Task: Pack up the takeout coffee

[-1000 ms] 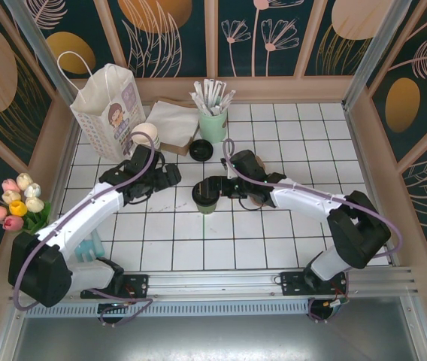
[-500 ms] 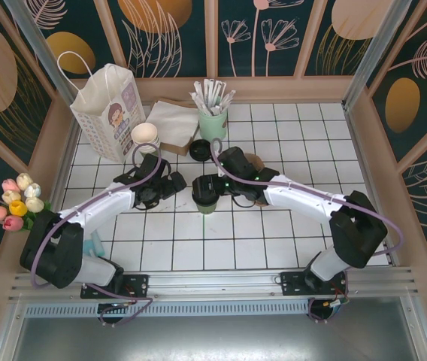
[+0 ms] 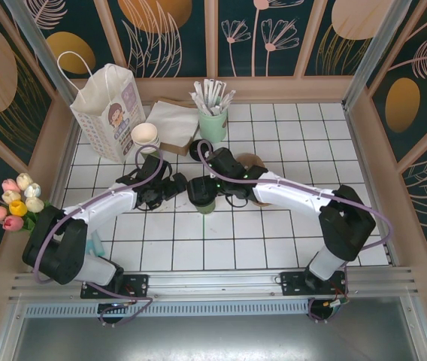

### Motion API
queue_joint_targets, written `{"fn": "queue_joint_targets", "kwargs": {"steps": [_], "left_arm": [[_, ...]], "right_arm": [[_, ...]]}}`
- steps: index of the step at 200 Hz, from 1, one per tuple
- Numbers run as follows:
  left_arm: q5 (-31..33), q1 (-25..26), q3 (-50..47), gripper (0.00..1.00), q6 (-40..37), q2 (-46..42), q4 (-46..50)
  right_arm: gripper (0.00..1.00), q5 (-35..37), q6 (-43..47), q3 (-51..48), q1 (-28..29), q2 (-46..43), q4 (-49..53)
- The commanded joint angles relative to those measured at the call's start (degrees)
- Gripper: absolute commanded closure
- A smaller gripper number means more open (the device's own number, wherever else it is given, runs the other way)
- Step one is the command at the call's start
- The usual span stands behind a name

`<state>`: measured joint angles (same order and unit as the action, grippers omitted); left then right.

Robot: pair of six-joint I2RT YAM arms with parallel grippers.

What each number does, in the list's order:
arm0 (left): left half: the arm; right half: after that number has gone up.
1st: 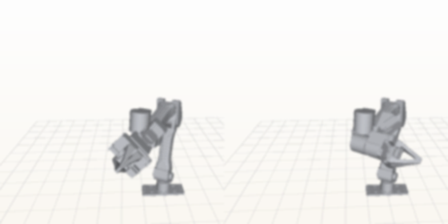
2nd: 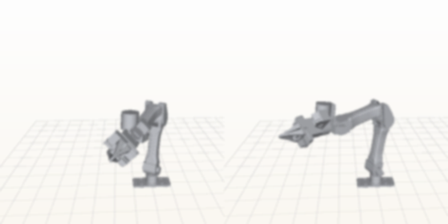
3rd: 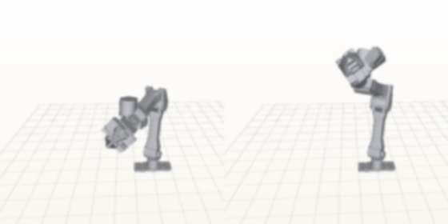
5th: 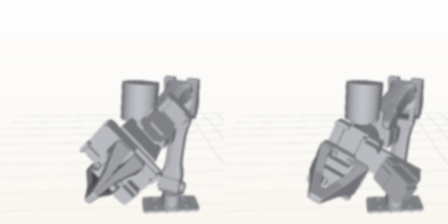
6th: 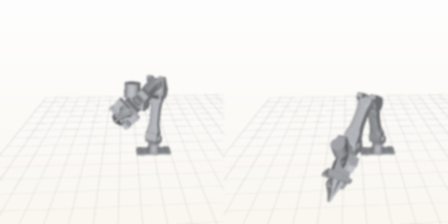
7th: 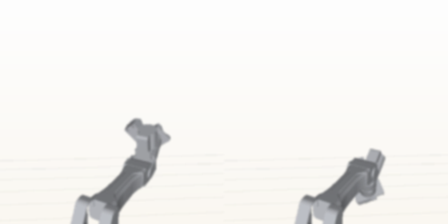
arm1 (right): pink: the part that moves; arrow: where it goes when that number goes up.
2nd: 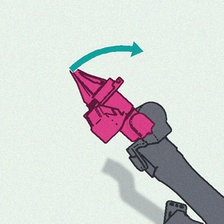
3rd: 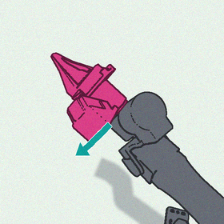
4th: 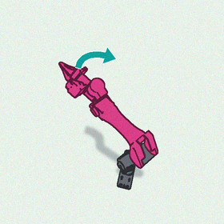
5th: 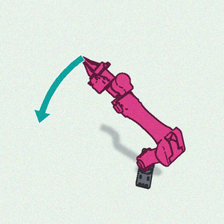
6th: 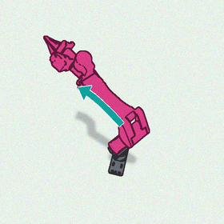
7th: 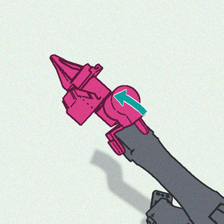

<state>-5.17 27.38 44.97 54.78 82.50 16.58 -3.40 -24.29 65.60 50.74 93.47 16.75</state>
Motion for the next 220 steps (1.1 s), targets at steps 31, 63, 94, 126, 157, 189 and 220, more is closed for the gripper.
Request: {"fn": "queue_joint_targets", "kwargs": {"steps": [31,63,94,126,157,189,220], "left_arm": [[-0.8,-0.2,0.5,0.02,0.5,0.3,0.4],[0.1,-0.2,1.4,0.01,0.4,-0.2,2.1],[-0.5,-0.2,2.3,0.01,0.3,0.3,2.6],[-0.1,-0.2,3.4,0.02,-0.5,0.6,3.9],[-0.8,-0.2,3.3,0.01,-0.2,0.5,3.7],[-1.4,-0.1,2.6,0.02,0.2,0.6,3.1],[-1.9,-0.1,1.5,0.02,1.1,0.0,2.1]], "right_arm": [[0.01,3.1,-1.1,0.4,0.6,-1.6,1.8],[0.01,4.0,-1.7,-1.2,0.5,-4.2,0.8],[0.01,2.9,-1.0,-2.4,0.5,-4.4,1.1],[0.01,4.0,-0.9,-3.4,0.5,-4.0,2.2],[0.01,2.3,0.9,-2.0,0.6,-2.0,4.3],[0.01,1.7,0.8,-0.8,1.1,-0.7,5.0],[0.01,1.4,-0.1,-0.6,1.0,-1.0,4.2]]}}
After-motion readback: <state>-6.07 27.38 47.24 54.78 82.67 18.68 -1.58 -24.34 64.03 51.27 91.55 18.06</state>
